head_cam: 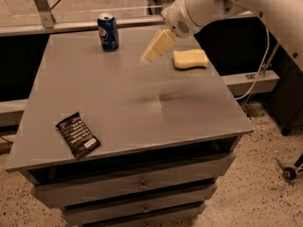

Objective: Move pepsi can near sponge

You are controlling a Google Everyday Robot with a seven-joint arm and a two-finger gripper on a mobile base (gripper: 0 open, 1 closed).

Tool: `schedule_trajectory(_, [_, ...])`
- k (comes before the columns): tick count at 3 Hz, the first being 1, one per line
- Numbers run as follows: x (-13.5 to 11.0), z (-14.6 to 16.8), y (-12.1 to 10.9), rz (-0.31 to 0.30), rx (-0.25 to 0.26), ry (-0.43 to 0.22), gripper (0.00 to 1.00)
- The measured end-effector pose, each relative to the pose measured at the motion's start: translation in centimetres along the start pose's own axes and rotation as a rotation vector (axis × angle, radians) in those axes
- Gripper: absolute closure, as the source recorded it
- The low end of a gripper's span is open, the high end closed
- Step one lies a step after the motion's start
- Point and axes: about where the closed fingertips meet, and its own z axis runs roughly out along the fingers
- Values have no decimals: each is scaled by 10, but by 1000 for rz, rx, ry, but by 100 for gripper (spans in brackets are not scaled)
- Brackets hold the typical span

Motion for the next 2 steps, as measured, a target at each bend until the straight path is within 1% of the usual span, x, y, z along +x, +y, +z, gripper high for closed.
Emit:
schedule_trajectory(1, [-29, 47, -20, 16, 10, -128, 0])
schedule_trajectory(2, [-50, 93, -36, 59, 15, -242, 0])
